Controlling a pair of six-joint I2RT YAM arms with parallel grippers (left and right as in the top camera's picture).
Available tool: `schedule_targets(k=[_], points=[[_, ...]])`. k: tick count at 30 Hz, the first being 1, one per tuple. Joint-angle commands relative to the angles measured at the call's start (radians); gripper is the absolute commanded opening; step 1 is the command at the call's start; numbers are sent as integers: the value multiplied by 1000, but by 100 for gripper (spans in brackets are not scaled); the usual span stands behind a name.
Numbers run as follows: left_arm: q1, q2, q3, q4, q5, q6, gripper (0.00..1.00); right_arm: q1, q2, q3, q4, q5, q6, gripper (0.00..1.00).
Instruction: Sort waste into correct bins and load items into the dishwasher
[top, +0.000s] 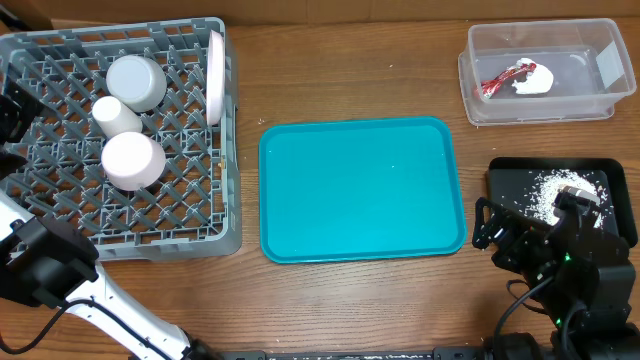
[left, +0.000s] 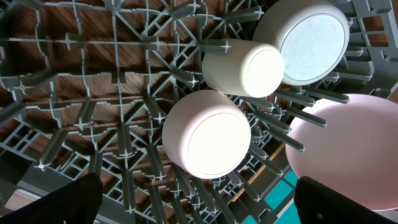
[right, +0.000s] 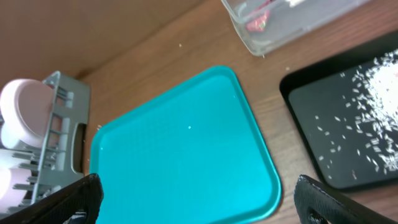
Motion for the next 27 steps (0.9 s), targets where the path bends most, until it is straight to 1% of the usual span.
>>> schedule_targets(k=[1,8,12,16,20,24,27], points=[[-7,-18,0,-2,-7,-9,100,5,-7,-5,-19,16,-7,100],[-7,-18,0,-2,-7,-9,100,5,-7,-5,-39,18,-8,100],[-7,-18,0,-2,-7,-9,100,7,-19,-5,-45,106,-8,100],[-7,-18,0,-2,-7,-9,100,6,-43,-26,-55,124,-8,100],[-7,-18,0,-2,-7,-9,100,6,-112,-141,82,119,-11,100],[-7,-18,0,-2,-7,-9,100,6,-220,-331,322,22,-126,100],[-7,-18,0,-2,-7,-9,100,6,-272,-447,458,-7,-165,100]])
